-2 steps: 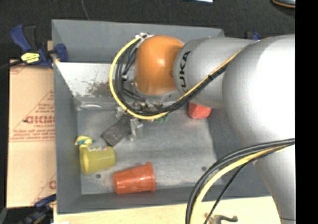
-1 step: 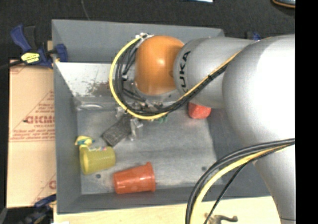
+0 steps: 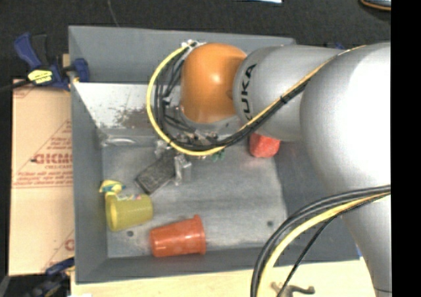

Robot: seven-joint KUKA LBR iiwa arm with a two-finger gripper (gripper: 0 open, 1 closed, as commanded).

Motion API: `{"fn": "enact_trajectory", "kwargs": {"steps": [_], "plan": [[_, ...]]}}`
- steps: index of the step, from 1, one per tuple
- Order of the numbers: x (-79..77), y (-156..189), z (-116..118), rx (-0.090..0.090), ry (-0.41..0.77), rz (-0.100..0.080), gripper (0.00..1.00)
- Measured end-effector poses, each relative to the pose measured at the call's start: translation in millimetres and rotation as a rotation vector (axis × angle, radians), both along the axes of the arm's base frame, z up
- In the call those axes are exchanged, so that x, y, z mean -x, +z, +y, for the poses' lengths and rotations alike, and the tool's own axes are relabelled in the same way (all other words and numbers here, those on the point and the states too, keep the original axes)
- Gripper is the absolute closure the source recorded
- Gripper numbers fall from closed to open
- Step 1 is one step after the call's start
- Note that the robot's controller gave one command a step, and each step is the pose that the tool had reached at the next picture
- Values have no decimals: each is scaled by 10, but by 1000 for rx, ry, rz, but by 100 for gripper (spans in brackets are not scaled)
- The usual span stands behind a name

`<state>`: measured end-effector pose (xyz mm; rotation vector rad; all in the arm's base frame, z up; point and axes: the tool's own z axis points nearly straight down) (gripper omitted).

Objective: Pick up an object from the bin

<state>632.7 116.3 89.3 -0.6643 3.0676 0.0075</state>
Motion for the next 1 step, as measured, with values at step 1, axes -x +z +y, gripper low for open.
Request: {"fn": "enact_trajectory", "kwargs": {"steps": [1], "plan": [[-10, 306, -3, 0, -1, -3, 100]]}}
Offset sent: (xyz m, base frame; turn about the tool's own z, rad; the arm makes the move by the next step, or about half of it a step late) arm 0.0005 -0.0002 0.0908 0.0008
